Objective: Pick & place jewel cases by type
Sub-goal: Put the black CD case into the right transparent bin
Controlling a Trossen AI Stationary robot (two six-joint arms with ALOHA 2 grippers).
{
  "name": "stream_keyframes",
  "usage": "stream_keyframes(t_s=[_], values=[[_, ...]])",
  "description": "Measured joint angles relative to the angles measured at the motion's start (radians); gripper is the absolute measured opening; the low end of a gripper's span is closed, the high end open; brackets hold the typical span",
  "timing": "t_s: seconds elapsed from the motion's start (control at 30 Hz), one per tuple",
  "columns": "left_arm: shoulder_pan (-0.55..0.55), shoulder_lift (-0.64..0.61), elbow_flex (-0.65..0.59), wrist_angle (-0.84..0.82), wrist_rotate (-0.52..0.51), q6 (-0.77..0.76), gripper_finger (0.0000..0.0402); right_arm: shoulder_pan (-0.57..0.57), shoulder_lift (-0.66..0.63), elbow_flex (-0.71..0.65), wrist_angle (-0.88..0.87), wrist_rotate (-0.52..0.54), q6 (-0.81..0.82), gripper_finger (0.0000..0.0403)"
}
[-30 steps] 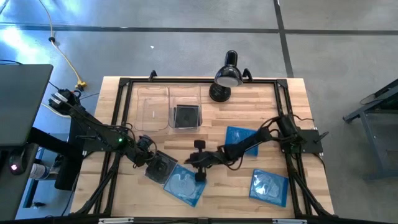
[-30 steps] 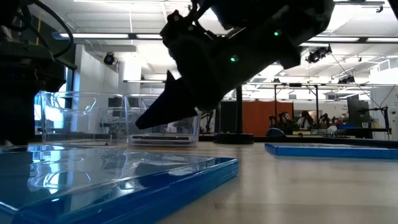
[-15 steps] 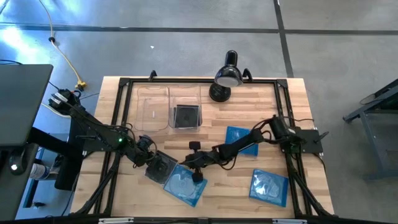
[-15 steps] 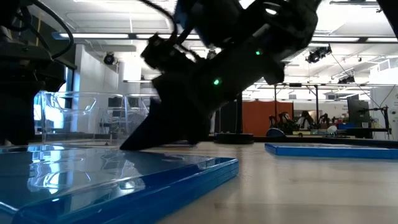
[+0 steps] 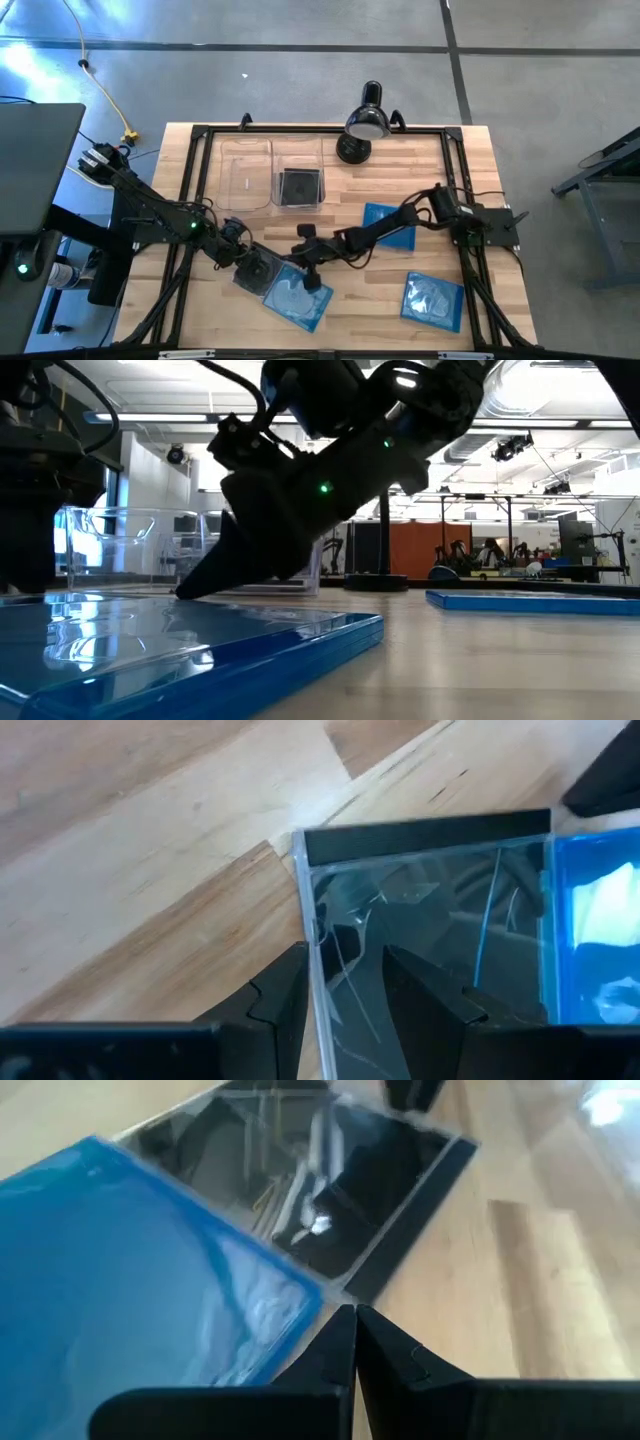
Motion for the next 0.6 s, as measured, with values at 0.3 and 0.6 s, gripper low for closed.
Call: stream_keyframes(t_s=[0.3,0.6], values=[[0.000,0.011,0.000,0.014,-0.005,0.015,0.0129,0.000,0.008,0.000,-0.009,-0.027,-0.019,0.0000],[0.000,0.059,0.003,0.009,0.015,0.023,0.0129,-0.023,0.008,0.000,0.010,-0.071,-0.033,0.0000]])
